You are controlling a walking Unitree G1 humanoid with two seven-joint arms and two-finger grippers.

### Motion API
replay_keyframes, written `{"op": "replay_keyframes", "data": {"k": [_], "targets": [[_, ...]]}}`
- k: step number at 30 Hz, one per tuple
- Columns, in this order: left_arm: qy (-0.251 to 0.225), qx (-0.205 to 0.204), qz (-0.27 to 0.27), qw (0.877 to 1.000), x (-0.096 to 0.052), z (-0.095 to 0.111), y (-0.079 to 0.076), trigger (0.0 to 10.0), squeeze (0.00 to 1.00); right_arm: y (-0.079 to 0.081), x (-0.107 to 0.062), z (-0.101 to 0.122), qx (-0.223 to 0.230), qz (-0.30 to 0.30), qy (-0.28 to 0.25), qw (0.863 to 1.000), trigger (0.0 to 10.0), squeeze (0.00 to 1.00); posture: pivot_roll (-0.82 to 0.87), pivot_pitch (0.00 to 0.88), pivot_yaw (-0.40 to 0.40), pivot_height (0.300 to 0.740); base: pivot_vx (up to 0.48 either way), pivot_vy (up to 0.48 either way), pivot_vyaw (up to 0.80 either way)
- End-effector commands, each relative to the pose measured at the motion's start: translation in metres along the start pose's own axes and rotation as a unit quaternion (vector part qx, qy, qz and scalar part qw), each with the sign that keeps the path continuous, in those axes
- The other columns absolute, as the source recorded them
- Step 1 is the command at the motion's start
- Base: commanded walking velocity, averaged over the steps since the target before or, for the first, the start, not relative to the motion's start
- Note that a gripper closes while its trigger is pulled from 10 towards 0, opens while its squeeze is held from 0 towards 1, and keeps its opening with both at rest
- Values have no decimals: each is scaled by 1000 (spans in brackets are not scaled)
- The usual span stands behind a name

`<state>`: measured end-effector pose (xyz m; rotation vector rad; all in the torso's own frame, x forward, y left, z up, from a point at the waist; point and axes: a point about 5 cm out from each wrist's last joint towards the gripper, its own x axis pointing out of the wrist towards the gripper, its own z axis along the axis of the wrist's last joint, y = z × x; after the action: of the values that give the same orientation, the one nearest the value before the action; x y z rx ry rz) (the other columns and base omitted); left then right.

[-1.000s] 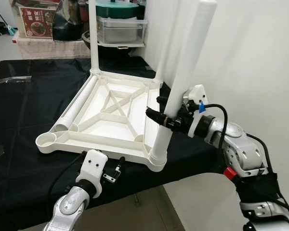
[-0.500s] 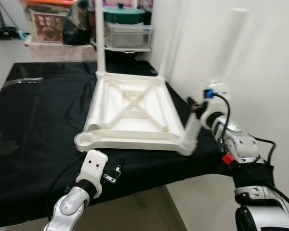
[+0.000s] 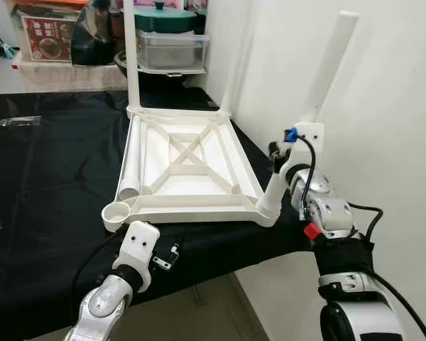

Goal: Building children table

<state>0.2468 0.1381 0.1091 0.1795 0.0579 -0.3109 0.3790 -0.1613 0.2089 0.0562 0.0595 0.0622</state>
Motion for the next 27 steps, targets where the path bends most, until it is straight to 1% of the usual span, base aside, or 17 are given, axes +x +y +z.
{"op": "replay_keyframes", "data": {"k": [1,2,3,4,5,6,8,9,12,14,16,17,19,22,25,26,27], "targets": [[4,0,-1,1000,1,-2,-3,10000,0,4,0,5,8,46,-14,999,10000,1000,26,0,-145,740,0,0,0],[4,0,-1,1000,1,-2,-3,10000,0,4,0,5,8,46,-14,999,10000,1000,26,0,-145,740,0,0,0],[4,0,-1,1000,1,-2,-3,10000,0,5,0,9,7,64,-23,998,10000,0,26,0,-145,740,0,0,0],[4,0,-1,1000,1,-2,-3,10000,0,8,-6,18,5,134,-47,990,10000,0,26,0,-144,740,0,0,0],[3,0,-1,1000,1,-1,-3,10000,0,12,-20,30,15,235,-78,969,10000,0,25,0,-143,740,0,0,0],[3,0,-1,1000,1,-1,-3,10000,0,12,-20,30,15,235,-78,969,10000,0,25,0,-143,740,0,0,0],[4,1,-1,1000,2,-2,-2,10000,0,15,-49,45,13,396,-95,913,10000,0,23,0,-142,740,0,0,0],[4,2,-2,1000,2,-2,-1,10000,0,13,-55,45,-4,426,-88,901,10000,0,23,0,-142,740,0,0,0],[4,2,-2,1000,2,-2,-1,10000,0,11,-57,42,-26,436,-77,896,10000,0,23,0,-142,740,0,0,0],[3,3,-2,1000,2,-1,-2,10000,0,10,-56,38,-22,444,-71,893,10000,0,26,0,-139,740,0,0,0],[3,4,-3,1000,2,-1,-2,10000,0,10,-57,30,-17,466,-58,883,10000,0,26,0,-139,740,0,0,0],[3,5,-3,1000,2,-1,-2,10000,0,9,-54,26,-12,459,-54,887,0,0,26,0,-139,740,0,0,0],[3,5,-3,1000,2,-1,-1,10000,0,8,-52,23,-9,452,-53,891,0,0,26,0,-139,740,0,0,0],[4,7,-2,1000,1,-1,1,10000,0,-2,-42,6,-57,393,-3,918,0,0,36,0,-132,740,0,0,0],[4,8,-2,1000,0,-1,1,10000,0,-5,-41,3,-69,383,7,921,0,0,36,0,-132,740,0,0,0],[5,8,-2,1000,0,-1,1,10000,0,-10,-37,-3,-66,353,26,933,0,0,34,0,-131,740,0,0,0],[4,8,-3,1000,1,-1,1,10000,0,-27,-23,-12,-59,242,55,967,0,0,30,0,-129,740,0,0,0]]}}
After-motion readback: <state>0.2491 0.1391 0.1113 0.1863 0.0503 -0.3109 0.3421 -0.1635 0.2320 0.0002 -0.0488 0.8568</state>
